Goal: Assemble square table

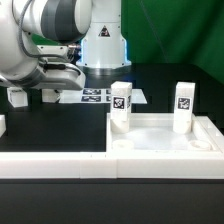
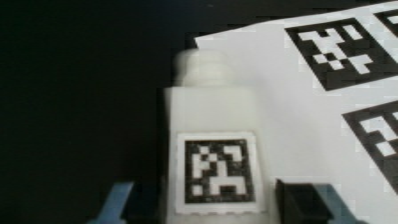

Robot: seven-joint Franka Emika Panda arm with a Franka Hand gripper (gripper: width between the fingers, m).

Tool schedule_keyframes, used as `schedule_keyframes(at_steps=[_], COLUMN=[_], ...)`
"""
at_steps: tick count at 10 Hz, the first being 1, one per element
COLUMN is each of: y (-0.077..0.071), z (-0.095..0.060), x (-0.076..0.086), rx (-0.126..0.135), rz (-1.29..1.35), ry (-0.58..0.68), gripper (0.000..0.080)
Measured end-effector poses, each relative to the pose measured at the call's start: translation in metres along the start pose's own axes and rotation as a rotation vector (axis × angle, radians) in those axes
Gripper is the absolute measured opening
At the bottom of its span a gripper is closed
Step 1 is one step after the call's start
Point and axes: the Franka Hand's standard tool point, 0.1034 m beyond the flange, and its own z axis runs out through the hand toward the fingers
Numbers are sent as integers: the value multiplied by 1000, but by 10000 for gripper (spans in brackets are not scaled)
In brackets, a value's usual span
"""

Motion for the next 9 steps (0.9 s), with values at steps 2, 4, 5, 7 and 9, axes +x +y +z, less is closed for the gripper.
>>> schedule_keyframes(at_steps=[2, 4, 5, 7, 9], y=[0, 0, 0, 0, -16], z=[0, 0, 0, -4, -50], x=[0, 0, 0, 0, -19], rx=[0, 0, 0, 1, 0], rz=[0, 0, 0, -2, -38], ry=[0, 0, 0, 5, -17], gripper=[288, 288, 288, 288, 288])
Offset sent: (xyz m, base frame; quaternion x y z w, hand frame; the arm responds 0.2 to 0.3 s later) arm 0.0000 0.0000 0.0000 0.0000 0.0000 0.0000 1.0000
